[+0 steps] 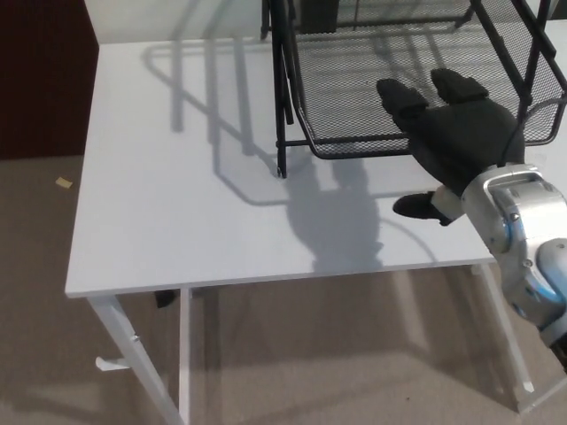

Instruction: The robot walks towards a file tray kept in the middle of a desk and uses its right hand to grab a tray and pulls it out towards itself

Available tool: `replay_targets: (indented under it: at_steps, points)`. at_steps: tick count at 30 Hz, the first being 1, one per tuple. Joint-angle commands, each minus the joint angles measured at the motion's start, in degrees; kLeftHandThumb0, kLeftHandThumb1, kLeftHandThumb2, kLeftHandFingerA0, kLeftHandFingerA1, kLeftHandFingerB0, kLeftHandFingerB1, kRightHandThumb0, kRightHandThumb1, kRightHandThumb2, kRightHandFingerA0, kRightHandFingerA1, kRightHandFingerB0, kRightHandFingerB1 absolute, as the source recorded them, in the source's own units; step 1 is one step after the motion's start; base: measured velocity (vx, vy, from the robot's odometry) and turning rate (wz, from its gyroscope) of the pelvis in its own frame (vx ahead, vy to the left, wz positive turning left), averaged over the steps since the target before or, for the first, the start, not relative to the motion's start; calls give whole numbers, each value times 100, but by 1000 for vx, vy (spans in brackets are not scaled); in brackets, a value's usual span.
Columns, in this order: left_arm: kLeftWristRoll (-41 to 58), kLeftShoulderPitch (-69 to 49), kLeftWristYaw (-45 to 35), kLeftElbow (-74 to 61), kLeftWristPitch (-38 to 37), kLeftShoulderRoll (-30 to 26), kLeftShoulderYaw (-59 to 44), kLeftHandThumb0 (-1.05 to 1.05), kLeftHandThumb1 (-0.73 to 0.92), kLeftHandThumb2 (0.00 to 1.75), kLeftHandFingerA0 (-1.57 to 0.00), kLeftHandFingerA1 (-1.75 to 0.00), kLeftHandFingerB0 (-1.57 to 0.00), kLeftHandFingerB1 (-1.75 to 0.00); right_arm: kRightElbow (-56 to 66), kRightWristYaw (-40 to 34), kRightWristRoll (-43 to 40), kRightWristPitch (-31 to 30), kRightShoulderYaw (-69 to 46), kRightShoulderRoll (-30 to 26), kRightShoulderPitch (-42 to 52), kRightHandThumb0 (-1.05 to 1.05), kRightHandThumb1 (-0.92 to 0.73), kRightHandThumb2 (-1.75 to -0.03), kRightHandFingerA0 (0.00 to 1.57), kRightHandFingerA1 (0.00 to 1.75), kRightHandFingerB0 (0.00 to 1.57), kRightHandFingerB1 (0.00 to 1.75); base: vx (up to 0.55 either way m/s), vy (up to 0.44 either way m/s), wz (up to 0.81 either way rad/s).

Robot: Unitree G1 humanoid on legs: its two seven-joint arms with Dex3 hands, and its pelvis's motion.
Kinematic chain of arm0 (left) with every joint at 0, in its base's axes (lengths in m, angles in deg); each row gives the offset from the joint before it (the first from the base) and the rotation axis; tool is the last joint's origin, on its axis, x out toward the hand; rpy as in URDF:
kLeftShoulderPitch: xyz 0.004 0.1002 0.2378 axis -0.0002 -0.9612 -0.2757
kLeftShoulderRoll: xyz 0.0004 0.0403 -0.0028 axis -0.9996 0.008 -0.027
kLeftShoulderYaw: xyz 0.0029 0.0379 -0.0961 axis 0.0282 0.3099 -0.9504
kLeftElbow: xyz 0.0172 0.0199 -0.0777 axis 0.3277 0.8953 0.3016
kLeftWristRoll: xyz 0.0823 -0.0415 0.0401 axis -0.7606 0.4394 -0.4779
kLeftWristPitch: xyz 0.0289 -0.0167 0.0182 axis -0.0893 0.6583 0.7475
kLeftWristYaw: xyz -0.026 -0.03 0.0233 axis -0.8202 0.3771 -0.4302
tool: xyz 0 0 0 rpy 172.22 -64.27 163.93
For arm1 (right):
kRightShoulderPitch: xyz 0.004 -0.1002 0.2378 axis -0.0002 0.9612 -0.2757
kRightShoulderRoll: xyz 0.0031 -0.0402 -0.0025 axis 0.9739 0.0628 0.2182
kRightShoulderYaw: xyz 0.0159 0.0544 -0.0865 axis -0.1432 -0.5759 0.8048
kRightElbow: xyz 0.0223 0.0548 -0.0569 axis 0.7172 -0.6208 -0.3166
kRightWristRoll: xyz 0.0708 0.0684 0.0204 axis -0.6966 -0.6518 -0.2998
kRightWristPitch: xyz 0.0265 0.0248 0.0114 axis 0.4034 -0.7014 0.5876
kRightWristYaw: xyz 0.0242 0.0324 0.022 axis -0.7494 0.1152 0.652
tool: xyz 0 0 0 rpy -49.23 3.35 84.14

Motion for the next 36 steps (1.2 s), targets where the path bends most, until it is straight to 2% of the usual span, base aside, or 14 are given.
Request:
replay_targets:
  at_steps: [1,2,8,9,10,11,14,18,19,23,28,29,34,36]
  points:
    - [-597,-10,-114,-102,-940,-570,226,-52,48,78,-53,-58,-24,-45,-577,50,1893,-1466,686,-376,-546,-81,-51,-83,0,0,0,1,0,0,0]
    - [-571,1,-128,-80,-929,-573,235,-43,62,58,-58,-46,-28,-34,-584,47,1845,-1511,681,-349,-559,-81,-51,-83,0,0,0,1,0,0,0]
    - [-500,-13,-135,-39,-885,-617,325,-43,61,58,-58,-48,-30,-33,-464,148,1627,-1507,699,-315,-509,-79,-50,-82,0,0,0,2,0,0,0]
    - [-459,-47,-125,-99,-808,-602,331,-51,49,77,-56,-58,-25,-44,-442,48,1501,-1514,641,-253,-465,-74,-47,-81,0,4,0,7,0,0,0]
    - [-453,-48,-117,-96,-814,-604,338,-51,49,77,-56,-58,-25,-44,-446,51,1505,-1522,649,-251,-472,-74,-47,-81,0,4,0,7,0,0,0]
    - [-485,-56,-90,-81,-871,-627,363,-44,60,58,-59,-47,-31,-33,-418,107,1453,-1502,649,-235,-452,-76,-48,-80,0,0,0,4,0,0,0]
    - [-587,-41,-29,-93,-912,-685,426,-47,61,58,-55,-47,-31,-33,-382,37,1216,-1417,559,-173,-387,-75,-48,-79,0,0,0,5,0,0,0]
    - [-535,19,-22,49,-1049,-655,434,-46,60,57,-60,-47,-32,-33,-397,238,1073,-1413,532,-156,-365,-77,-51,-81,0,0,0,3,0,0,0]
    - [-591,63,4,84,-1032,-659,463,-54,50,78,-56,-57,-27,-45,-359,290,1046,-1410,518,-173,-341,-79,-51,-83,0,2,0,5,0,0,0]
    - [-592,78,-47,64,-1036,-671,480,-54,49,80,-55,-58,-25,-45,-345,313,872,-1328,418,-187,-275,-77,-50,-83,0,4,0,7,0,0,0]
    - [-625,129,-23,103,-1083,-673,499,-51,49,78,-57,-59,-26,-45,-433,295,731,-1221,339,-216,-208,-73,-48,-84,0,11,0,11,0,0,0]
    - [-659,150,-21,107,-1104,-691,514,-44,60,57,-60,-48,-32,-33,-457,334,663,-1250,287,-192,-212,-73,-48,-84,0,10,0,11,0,0,0]
    - [-708,118,-35,-6,-1088,-724,523,-43,61,58,-60,-47,-31,-34,-397,368,314,-1159,54,-165,-102,-74,-48,-80,0,3,0,5,0,0,0]
    - [-719,111,-43,-41,-1083,-735,531,-43,61,58,-59,-47,-31,-34,-380,402,232,-1127,9,-169,-65,-72,-47,-80,0,5,0,7,0,0,0]
